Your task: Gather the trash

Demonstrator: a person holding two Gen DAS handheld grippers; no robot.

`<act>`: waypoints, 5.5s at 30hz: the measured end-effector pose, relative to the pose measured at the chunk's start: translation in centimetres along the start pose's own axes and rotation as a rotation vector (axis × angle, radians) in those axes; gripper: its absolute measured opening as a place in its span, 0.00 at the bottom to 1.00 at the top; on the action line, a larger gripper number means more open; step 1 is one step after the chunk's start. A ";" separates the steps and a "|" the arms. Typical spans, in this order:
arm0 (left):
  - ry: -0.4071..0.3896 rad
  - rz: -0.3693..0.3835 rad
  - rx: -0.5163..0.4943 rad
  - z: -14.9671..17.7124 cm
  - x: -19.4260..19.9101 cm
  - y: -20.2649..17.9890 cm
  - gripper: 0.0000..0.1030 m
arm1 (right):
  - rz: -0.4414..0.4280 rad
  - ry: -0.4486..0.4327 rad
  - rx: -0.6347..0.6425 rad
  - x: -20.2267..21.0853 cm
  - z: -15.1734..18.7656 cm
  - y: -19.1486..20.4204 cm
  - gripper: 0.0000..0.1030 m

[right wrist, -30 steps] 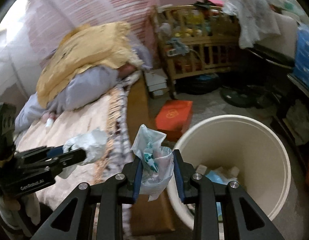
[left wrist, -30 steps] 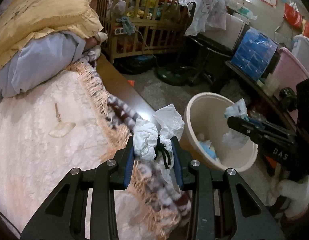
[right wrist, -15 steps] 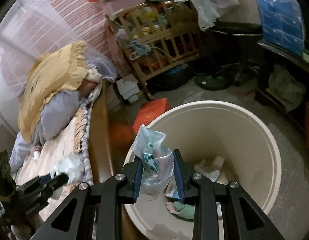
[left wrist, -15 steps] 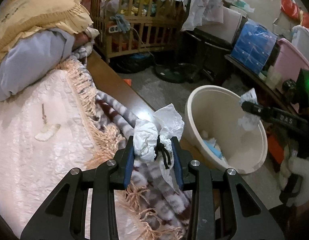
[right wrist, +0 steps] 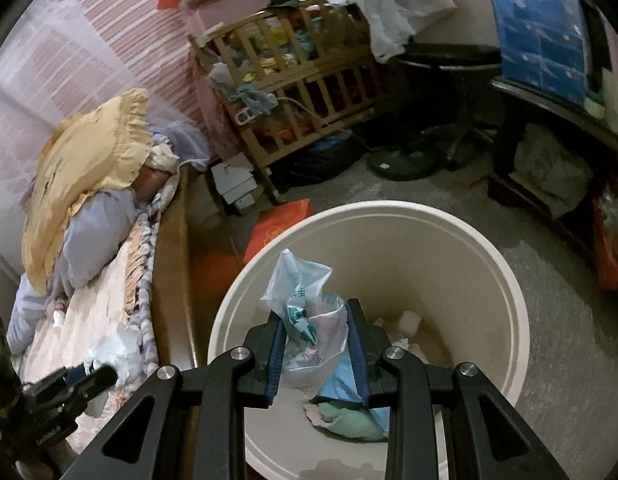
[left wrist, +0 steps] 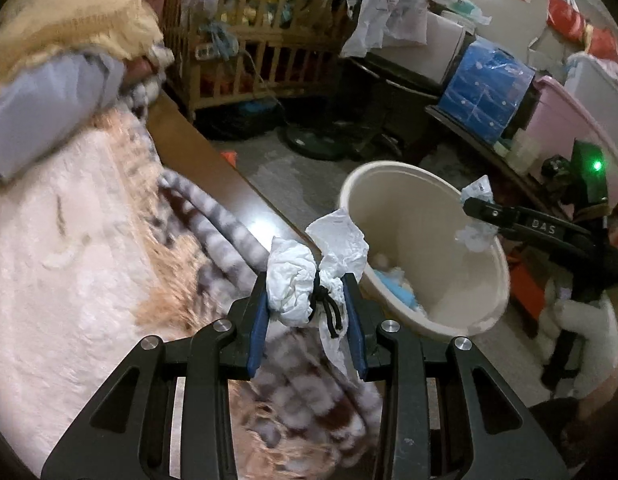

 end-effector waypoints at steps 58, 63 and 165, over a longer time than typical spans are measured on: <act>-0.066 0.048 -0.027 -5.2 -2.8 -6.8 0.65 | 0.111 -0.058 0.050 3.0 -0.1 0.3 0.57; -0.135 0.005 -0.018 -4.9 0.9 -5.4 0.65 | 0.137 -0.122 0.148 4.4 -0.2 2.9 0.64; -0.338 -0.154 -0.006 -1.3 11.8 -2.3 0.65 | 0.229 -0.312 0.279 13.3 2.6 12.4 0.83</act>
Point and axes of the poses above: each gripper's, at about its wrist camera, not at the fingertips, and x roughly against the way its jaws point, y to its left, z to its underside, the point moved 8 cm from there along -x, roughly the way its jaws point, and after that the axes turned 8 degrees about -z, right-handed, at the moved point
